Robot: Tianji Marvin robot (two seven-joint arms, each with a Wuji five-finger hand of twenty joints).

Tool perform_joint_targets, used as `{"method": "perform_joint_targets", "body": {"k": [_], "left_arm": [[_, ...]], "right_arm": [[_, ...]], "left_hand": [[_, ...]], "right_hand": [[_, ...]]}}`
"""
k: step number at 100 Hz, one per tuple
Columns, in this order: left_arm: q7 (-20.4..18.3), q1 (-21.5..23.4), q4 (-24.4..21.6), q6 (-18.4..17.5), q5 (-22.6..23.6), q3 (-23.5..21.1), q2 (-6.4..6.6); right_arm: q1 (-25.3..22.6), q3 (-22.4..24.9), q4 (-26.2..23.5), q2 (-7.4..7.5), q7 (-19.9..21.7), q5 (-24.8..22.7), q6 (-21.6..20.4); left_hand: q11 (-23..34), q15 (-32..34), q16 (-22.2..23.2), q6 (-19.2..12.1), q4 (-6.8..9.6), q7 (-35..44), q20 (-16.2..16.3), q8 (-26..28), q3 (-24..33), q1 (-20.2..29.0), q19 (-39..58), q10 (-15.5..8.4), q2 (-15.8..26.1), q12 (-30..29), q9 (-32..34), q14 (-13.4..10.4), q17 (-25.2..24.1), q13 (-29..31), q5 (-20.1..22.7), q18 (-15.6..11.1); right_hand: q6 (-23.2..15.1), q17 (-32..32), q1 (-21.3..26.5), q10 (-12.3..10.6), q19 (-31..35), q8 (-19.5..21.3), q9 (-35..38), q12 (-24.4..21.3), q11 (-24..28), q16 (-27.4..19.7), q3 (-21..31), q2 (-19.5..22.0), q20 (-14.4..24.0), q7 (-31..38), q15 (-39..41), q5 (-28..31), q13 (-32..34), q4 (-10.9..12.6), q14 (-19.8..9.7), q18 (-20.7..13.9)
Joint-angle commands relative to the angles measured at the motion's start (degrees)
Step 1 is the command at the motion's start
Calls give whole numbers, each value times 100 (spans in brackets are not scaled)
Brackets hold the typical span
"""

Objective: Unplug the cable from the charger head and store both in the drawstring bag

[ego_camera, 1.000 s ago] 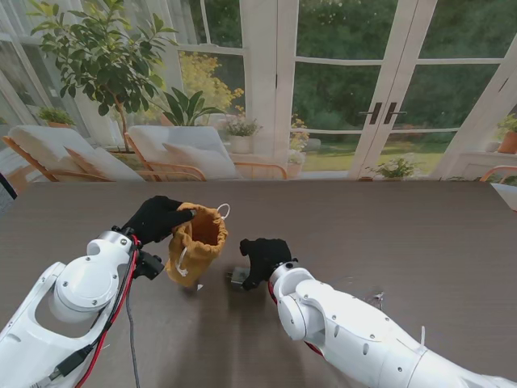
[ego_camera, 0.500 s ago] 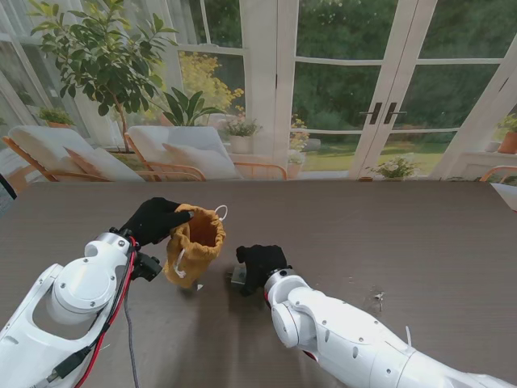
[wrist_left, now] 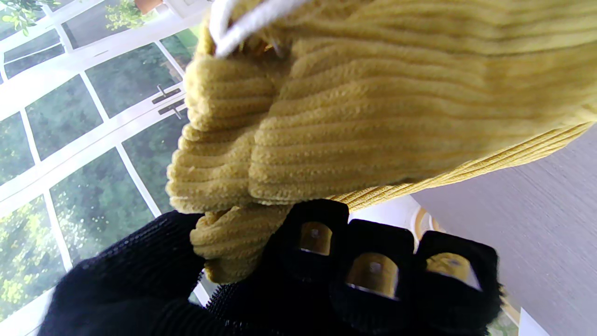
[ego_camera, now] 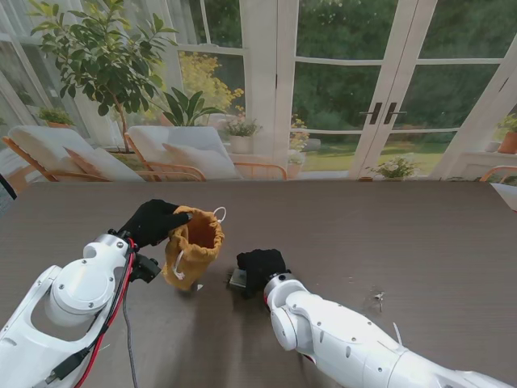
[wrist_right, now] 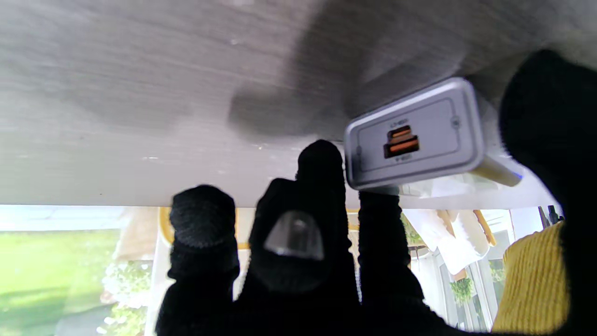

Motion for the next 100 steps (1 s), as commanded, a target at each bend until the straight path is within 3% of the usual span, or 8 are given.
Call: {"method": "perform_joint_targets", "body": {"k": [1,25,30,34,43,56,80,100], "left_arm": [[-109,11,-29,2,-23,-14,-12],[-107,52,-70,41,-2,-26,-10],[-107,62,-80,52,3,-28,-10],[-107,67,-86,60,6,-29,-10],[-101,75,-98,75,2,-32,-12],[-105,72,-98,76,-6,-34,-11],[-107,52,-86,108,-18,-16,-14],[-86,28,-83,161,-35,10,-22]], "right_arm": [[-14,-30,76,-62,33,14,-38],[10,-97,416,-188,-174,105,-157],[16,-109,479,-209,-197,129,-188],[27,-128,525,-220,-207,137,-210],[46,-156,612,-240,-217,158,-256],[64,-182,680,-233,-219,165,-373],[66,-147,575,-90,-55,126,-592],[-74,135,223,49,-13,130,-593]], "left_hand": [[36,460,67,604,-120,-45,119,-38,27,299,440,-122,276,114,-24,-358,15,121,-82,197],[37,461,65,607,-123,-53,131,-44,25,303,435,-122,265,113,-25,-360,16,121,-92,198],[37,461,65,605,-125,-54,133,-47,23,303,434,-122,270,113,-25,-360,16,121,-91,198],[37,461,64,603,-125,-54,134,-48,23,306,434,-122,270,113,-25,-360,16,121,-91,198],[34,459,65,609,-128,-56,138,-52,25,307,432,-117,270,112,-30,-347,16,111,-89,198],[34,458,66,609,-127,-57,143,-54,17,308,430,-117,278,112,-30,-345,17,111,-87,198],[31,457,66,610,-129,-61,148,-59,13,312,428,-114,273,112,-33,-344,17,108,-98,198],[25,453,70,619,-135,-67,151,-67,8,317,427,-104,274,113,-43,-330,17,96,-102,198]], "right_hand": [[-154,2699,173,-168,386,77,213,124,108,111,-39,48,212,107,244,221,125,74,-246,-174],[-180,2752,657,-323,611,144,685,159,133,274,-162,917,185,200,522,1119,129,312,-390,-291],[-256,2760,868,-372,691,-441,792,166,129,325,-257,969,148,479,595,1290,128,-233,-403,-304],[-301,2763,941,-383,704,-714,826,169,129,335,-305,1005,136,752,614,1366,128,-443,-416,-323],[-447,2776,1161,-408,750,-1126,984,222,219,361,-358,1189,132,1493,677,1561,130,-633,-436,-355],[-349,2787,1195,-465,800,-1046,1144,302,274,387,-203,1463,140,1761,730,1808,127,-627,-428,-383],[190,2789,1116,-351,785,-556,1057,738,460,385,250,1891,113,2053,725,1498,130,-672,-464,-515],[340,2794,1102,-270,827,-446,1052,826,533,403,422,1933,142,2192,763,1412,128,-669,-456,-553]]}}
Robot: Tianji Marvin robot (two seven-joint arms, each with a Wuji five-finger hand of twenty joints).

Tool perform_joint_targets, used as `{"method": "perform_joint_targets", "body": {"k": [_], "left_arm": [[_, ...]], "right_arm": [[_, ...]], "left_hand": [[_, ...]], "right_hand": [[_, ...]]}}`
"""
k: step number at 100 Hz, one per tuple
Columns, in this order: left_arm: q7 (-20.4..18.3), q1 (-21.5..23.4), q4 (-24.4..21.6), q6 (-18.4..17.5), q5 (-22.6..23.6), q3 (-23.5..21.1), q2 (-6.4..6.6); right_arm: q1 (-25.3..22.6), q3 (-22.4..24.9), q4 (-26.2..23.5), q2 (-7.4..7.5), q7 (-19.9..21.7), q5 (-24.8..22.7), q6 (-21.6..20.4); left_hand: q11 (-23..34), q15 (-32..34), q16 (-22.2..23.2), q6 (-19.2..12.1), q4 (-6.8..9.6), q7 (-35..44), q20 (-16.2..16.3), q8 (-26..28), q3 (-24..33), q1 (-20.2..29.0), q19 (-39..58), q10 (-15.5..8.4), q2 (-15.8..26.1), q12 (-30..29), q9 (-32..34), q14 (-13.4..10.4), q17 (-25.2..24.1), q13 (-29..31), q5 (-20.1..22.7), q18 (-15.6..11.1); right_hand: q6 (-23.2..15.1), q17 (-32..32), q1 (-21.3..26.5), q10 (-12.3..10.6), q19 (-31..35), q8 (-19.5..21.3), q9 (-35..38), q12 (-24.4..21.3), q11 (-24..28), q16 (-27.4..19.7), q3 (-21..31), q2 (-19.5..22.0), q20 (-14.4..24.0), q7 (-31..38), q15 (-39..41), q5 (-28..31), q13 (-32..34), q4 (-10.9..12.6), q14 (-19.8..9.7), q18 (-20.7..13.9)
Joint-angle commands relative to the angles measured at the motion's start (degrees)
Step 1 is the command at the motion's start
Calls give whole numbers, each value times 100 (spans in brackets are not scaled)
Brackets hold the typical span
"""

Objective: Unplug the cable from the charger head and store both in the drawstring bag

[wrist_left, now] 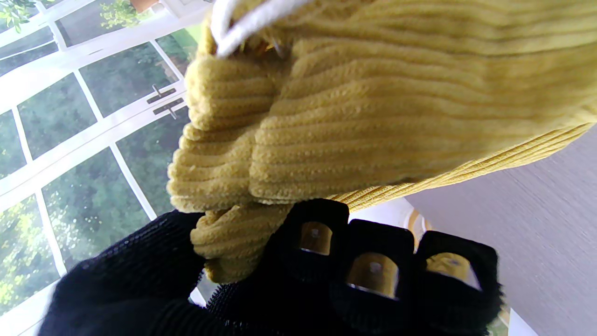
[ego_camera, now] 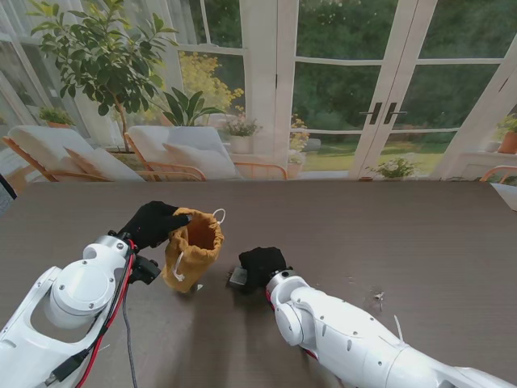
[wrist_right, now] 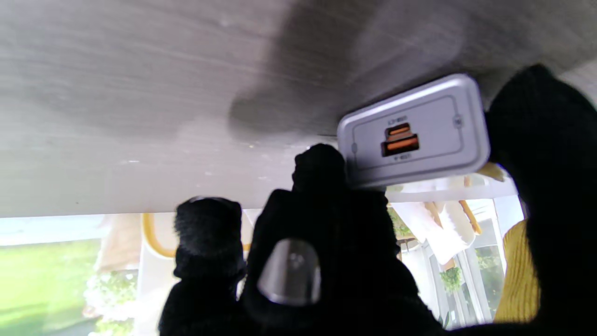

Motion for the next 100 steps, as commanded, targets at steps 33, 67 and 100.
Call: {"method": "perform_joint_targets", "body": {"k": [33,67,100], "left_arm": [[-87,-69,13,148,-30,50,-29],[-213,-300,229,169,-62,181,-10],[-347,-659,514,122,-165,477,-1]], "right_arm": [[-513,831,-1307,480,474,-195,275],[-733,1746,-2742,911,1439,-742,694],[-960,2256,-3773,1048,1900,-1017,847]], "left_hand": [[26,454,77,620,-138,-60,146,-33,-7,324,425,-99,280,114,-47,-306,27,86,-106,193],[24,453,78,613,-140,-59,148,-34,-25,332,424,-97,293,116,-49,-307,27,84,-116,193],[20,452,80,623,-141,-62,153,-36,-45,345,419,-91,299,118,-59,-307,22,83,-123,196]], "right_hand": [[-313,2792,754,-187,393,501,308,212,577,122,1047,920,158,1489,276,732,24,281,-271,-146],[-241,2806,795,-123,446,519,328,215,551,142,1012,923,180,1453,345,746,22,294,-221,-115],[-204,2817,817,-85,490,549,370,218,519,163,973,910,188,1419,410,771,21,300,-211,-114]]}}
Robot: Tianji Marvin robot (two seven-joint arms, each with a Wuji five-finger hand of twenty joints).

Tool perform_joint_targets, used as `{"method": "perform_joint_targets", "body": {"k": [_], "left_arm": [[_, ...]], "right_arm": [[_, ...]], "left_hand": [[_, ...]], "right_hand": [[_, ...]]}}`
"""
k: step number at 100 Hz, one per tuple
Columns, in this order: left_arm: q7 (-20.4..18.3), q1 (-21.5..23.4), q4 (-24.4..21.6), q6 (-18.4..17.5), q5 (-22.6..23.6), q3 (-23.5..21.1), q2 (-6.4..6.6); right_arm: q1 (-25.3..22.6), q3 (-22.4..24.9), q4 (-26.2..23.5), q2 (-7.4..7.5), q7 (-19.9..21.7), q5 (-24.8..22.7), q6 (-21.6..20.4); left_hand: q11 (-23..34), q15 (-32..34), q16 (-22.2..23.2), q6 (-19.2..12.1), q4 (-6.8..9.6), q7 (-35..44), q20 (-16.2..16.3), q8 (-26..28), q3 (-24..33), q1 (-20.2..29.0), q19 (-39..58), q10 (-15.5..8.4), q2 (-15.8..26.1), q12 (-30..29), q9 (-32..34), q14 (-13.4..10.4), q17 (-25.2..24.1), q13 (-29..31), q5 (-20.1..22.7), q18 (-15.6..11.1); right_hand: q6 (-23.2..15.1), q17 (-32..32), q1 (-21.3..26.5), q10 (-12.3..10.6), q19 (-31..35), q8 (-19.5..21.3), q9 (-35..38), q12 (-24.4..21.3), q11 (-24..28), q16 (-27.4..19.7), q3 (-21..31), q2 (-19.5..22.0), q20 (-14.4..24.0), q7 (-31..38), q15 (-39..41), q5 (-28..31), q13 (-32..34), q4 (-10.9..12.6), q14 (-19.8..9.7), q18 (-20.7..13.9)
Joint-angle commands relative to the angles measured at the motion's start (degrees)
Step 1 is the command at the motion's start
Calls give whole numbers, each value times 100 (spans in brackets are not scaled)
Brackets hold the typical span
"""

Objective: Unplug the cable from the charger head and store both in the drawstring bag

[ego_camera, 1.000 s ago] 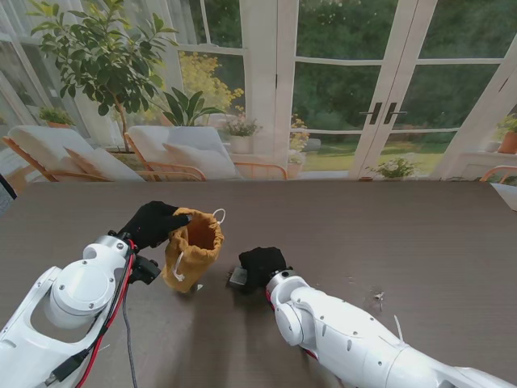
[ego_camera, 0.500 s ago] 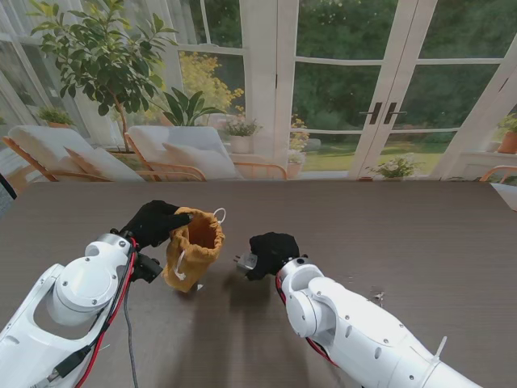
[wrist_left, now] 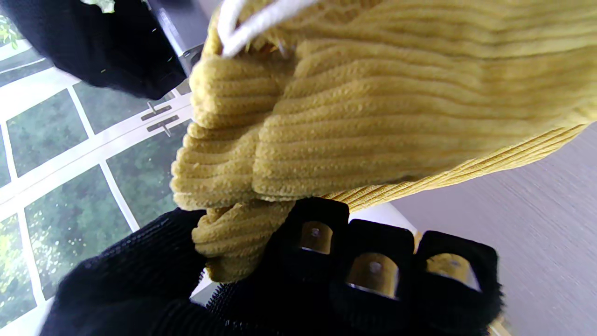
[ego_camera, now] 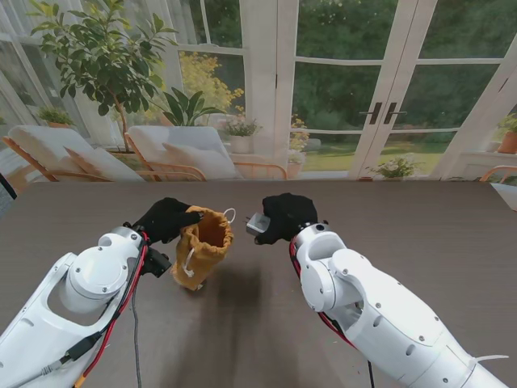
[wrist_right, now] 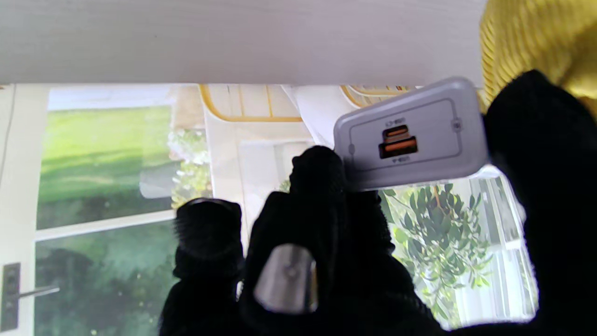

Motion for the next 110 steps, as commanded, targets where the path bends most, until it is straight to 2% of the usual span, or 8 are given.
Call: {"method": "perform_joint_targets", "body": {"k": [1,30,110], "left_arm": [[-159,-75,28,-19,-43,54,-22],[-259,-287,137,-121,-149,281,-16],[-411,-430,37,-311,-205,553,12]], "right_arm": [[-26,10,-234,-8,90,-56,-5],[-49,-81,-708,10,287,-140,67],[101,-513,-716,-5,462,-46,187]], "left_hand": [[43,452,80,609,-139,-36,94,-22,20,288,419,-102,299,118,-51,-309,25,86,-108,193],[39,452,80,608,-146,-45,97,-26,1,302,416,-99,302,119,-60,-309,20,86,-122,194],[25,452,81,604,-161,-87,115,-46,-31,323,402,-90,317,117,-68,-309,8,86,-131,201]], "right_hand": [[-551,2818,818,-183,398,479,370,103,476,99,969,775,188,1291,283,652,13,300,-282,-111],[-556,2825,819,-192,429,506,399,106,439,115,921,803,190,1262,318,660,12,302,-313,-155],[-397,2829,846,-129,482,560,488,85,364,151,824,848,187,1229,397,657,10,290,-261,-99]]}}
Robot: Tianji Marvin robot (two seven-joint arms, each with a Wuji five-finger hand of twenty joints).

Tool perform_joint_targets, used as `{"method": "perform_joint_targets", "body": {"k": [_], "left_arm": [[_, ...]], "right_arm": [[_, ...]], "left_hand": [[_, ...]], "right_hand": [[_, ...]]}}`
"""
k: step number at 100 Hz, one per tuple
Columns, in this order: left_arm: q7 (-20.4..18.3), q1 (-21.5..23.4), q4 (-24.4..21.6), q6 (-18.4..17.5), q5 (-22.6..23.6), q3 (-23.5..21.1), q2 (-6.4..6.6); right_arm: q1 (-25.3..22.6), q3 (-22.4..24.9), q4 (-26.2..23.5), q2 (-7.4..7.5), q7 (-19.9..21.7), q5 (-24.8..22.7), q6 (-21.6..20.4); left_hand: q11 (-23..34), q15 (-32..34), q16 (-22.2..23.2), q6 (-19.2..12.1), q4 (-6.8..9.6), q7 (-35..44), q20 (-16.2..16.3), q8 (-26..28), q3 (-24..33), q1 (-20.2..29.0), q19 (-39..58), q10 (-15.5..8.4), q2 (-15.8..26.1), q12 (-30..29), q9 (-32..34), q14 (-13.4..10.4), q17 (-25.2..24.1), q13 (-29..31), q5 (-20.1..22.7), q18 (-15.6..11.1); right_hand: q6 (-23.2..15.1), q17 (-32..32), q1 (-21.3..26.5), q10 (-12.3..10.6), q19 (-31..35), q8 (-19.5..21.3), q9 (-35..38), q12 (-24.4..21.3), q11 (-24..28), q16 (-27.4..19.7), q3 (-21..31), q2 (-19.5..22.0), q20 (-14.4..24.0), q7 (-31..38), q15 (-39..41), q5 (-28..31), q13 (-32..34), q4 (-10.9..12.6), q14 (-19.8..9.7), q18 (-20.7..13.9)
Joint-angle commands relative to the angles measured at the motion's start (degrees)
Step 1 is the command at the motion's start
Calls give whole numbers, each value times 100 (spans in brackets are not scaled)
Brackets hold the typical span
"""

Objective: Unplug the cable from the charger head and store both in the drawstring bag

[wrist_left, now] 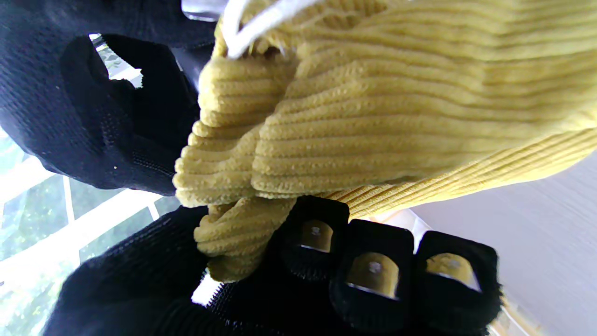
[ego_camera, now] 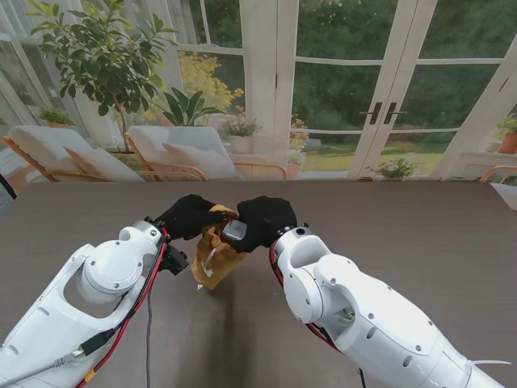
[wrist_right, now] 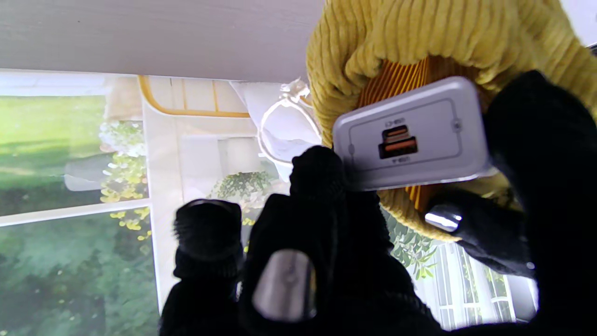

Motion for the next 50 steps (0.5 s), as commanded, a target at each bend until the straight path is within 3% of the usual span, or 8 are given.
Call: {"method": "perform_joint_targets", "body": {"k": [1,50], "left_arm": [[-144,-21,-24,-20,-51,11,-16],[-256,-102,95,-126,-153,119,-3]], "right_arm": [[8,-72,-55,-22,127,1,39],[51,-162,67,-106,-69,151,305]], "left_hand": [[41,451,81,578,-161,-48,111,-45,43,266,402,-104,271,115,-11,-311,11,96,-88,198],[16,423,88,590,-165,-51,126,-43,9,301,373,-87,283,114,-44,-289,-39,41,-109,200]], "right_hand": [[-484,2829,846,-131,427,424,488,79,364,90,824,846,187,1182,281,600,9,290,-262,-99],[-19,2812,391,-74,456,426,673,-240,164,135,495,1387,141,884,455,747,-1,465,-120,296]]}}
